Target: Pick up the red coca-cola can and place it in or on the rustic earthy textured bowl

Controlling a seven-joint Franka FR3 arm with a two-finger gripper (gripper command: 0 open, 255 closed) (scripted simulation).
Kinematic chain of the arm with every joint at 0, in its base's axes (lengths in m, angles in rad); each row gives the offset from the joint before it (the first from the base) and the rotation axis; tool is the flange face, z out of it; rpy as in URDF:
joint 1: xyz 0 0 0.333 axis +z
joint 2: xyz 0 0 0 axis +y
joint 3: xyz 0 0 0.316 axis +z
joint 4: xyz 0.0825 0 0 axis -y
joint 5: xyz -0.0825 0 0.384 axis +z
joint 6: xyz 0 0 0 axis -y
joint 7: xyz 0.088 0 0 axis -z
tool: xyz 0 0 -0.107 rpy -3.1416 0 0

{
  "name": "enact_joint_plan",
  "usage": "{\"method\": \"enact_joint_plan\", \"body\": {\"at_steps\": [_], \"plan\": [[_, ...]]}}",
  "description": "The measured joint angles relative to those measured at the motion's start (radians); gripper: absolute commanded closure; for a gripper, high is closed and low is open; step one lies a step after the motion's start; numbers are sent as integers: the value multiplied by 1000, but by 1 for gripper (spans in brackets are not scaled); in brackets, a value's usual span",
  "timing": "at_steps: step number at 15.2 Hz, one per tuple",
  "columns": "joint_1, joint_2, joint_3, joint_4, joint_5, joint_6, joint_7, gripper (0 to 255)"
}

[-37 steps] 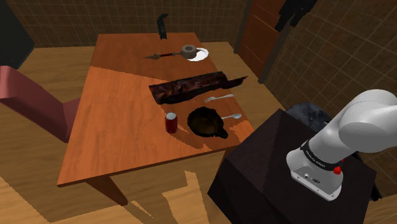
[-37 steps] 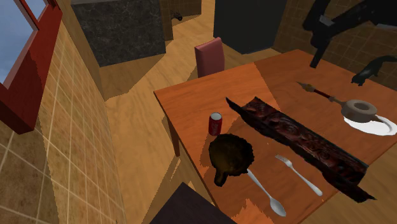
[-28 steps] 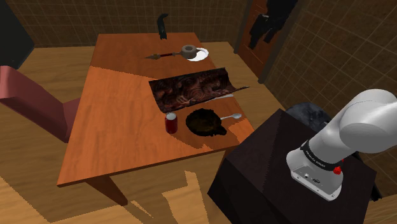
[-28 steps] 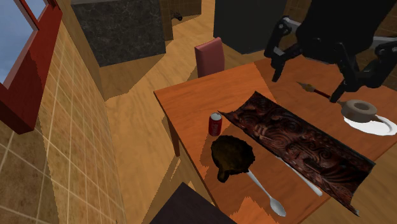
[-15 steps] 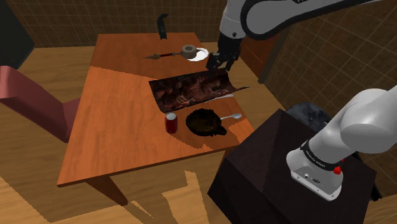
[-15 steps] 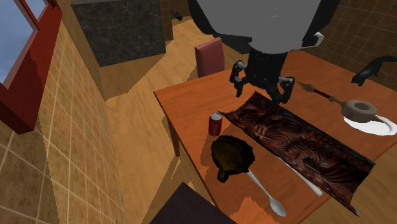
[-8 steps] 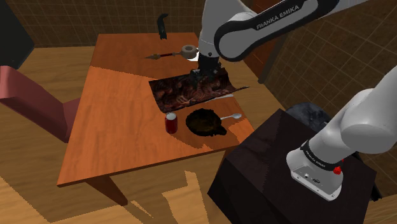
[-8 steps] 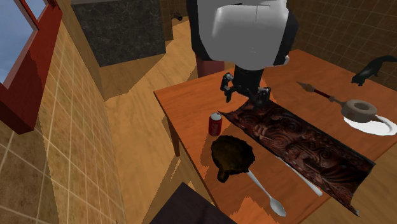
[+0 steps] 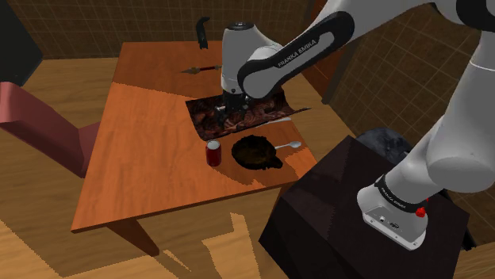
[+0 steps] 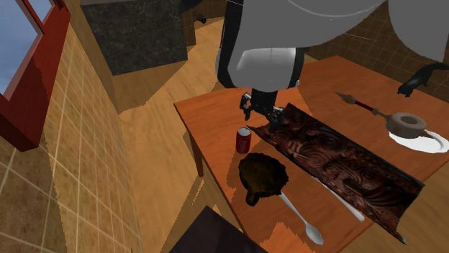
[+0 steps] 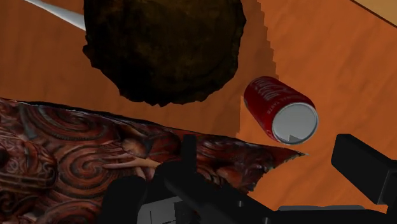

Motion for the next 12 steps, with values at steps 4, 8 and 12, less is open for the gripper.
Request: {"method": "enact_joint_plan", "body": {"at_steps": [4, 8, 12], "plan": [[46, 154, -15, 116, -42, 18, 48, 0], [96, 306, -31, 255, -70, 14, 84, 0], [118, 385, -40, 327, -83, 29, 93, 0]]}}
